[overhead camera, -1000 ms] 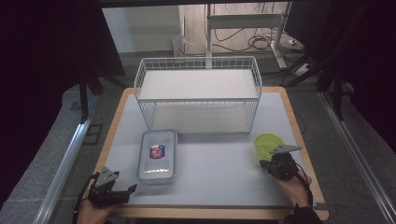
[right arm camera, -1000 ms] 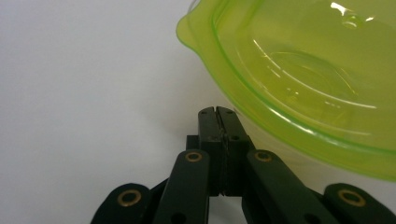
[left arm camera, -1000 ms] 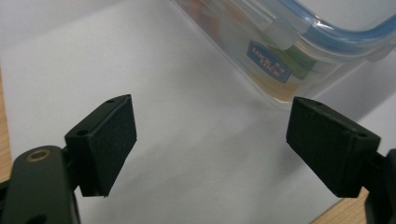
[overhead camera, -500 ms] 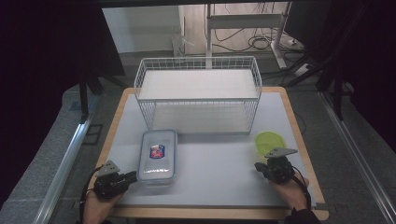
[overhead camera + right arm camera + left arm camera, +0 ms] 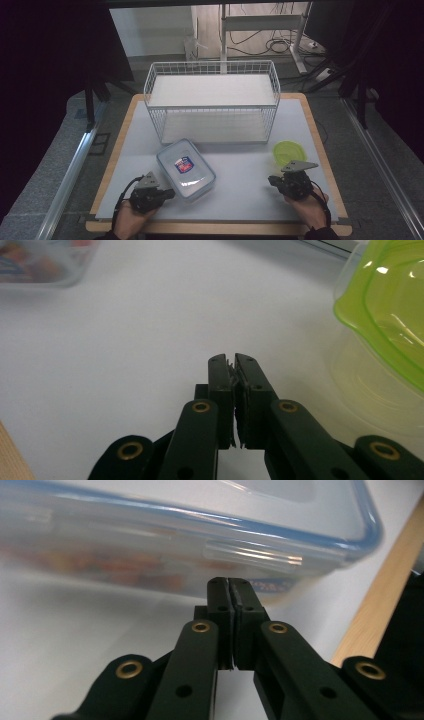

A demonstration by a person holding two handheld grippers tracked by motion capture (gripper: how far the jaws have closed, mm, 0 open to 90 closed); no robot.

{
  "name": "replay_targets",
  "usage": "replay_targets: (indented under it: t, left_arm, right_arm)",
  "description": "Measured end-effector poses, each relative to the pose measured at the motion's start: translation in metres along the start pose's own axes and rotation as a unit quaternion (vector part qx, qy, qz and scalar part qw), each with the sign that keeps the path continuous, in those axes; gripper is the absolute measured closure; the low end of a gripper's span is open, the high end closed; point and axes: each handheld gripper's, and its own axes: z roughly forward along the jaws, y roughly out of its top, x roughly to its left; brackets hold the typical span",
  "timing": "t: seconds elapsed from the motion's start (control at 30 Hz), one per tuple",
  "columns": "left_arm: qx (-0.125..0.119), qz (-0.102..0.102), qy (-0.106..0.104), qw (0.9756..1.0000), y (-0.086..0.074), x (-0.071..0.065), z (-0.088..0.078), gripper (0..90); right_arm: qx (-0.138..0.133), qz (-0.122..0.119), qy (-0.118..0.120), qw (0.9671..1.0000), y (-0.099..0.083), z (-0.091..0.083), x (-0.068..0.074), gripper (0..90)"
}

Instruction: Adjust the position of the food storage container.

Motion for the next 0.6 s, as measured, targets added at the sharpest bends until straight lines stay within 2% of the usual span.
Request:
replay_targets:
  t: [0.07,0.1,0.13,0.17,0.2,0.23,0.27,0.3,0.33,0.37,0.4,0.43,0.47,0.53,0.6]
  left_arm:
    - [0.002,0.003,-0.011,0.9999,0.004,-0.003,0.005,86.7]
    - [-0.001,-0.006,-0.016,0.9999,0.004,0.0,0.004,86.4]
    - [-0.001,-0.006,-0.016,0.9999,0.004,0.0,0.004,85.9]
    - [-0.004,-0.014,-0.004,0.9999,0.003,0.007,-0.001,85.9]
    - [-0.017,-0.031,0.018,0.9992,0.001,0.017,-0.011,86.3]
    - [-0.017,-0.031,0.018,0.9992,0.001,0.017,-0.011,86.7]
    - [-0.037,-0.055,0.05,0.9965,0.0,0.036,-0.023,87.4]
    - [-0.037,-0.055,0.05,0.9965,0.0,0.036,-0.023,87.7]
    - [-0.047,-0.069,0.084,0.9929,0.002,0.055,-0.031,87.9]
    - [-0.047,-0.069,0.084,0.9929,0.002,0.055,-0.031,88.0]
    - [-0.058,-0.084,0.097,0.99,0.004,0.071,-0.034,88.0]
    - [-0.063,-0.092,0.108,0.9879,0.007,0.08,-0.033,88.0]
    - [-0.065,-0.091,0.114,0.9872,0.011,0.087,-0.032,88.0]
    - [-0.072,-0.084,0.118,0.9868,0.022,0.101,-0.024,88.0]
    - [-0.071,-0.08,0.114,0.9878,0.027,0.106,-0.019,87.9]
  right_arm:
    - [-0.001,-0.001,0.001,1.0,0.0,0.001,0.001,85.6]
    - [-0.002,-0.001,0.0,1.0,0.0,0.001,0.001,85.6]
    - [-0.002,-0.001,0.0,1.0,0.0,0.001,0.001,85.6]
    - [-0.003,0.0,0.0,1.0,0.0,0.0,0.002,85.6]
    - [-0.009,0.003,0.001,1.0,0.001,-0.001,0.002,86.0]
    - [-0.009,0.003,0.001,1.0,0.001,-0.001,0.002,86.0]
    - [-0.013,0.006,0.003,0.9999,0.001,-0.001,0.004,87.4]
    - [-0.013,0.006,0.003,0.9999,0.001,-0.001,0.004,87.4]
    - [-0.016,0.004,0.006,0.9998,0.003,0.0,0.006,89.0]
    - [-0.016,0.004,0.006,0.9998,0.003,0.0,0.006,89.0]
    - [-0.018,0.003,0.007,0.9998,0.004,0.0,0.007,89.2]
    - [-0.02,-0.001,0.008,0.9998,0.005,0.0,0.01,89.3]
    - [-0.021,-0.004,0.01,0.9997,0.005,0.0,0.012,89.4]
    - [-0.021,-0.009,0.014,0.9996,0.007,0.001,0.017,89.4]
    - [-0.02,-0.009,0.019,0.9996,0.008,0.002,0.02,89.4]
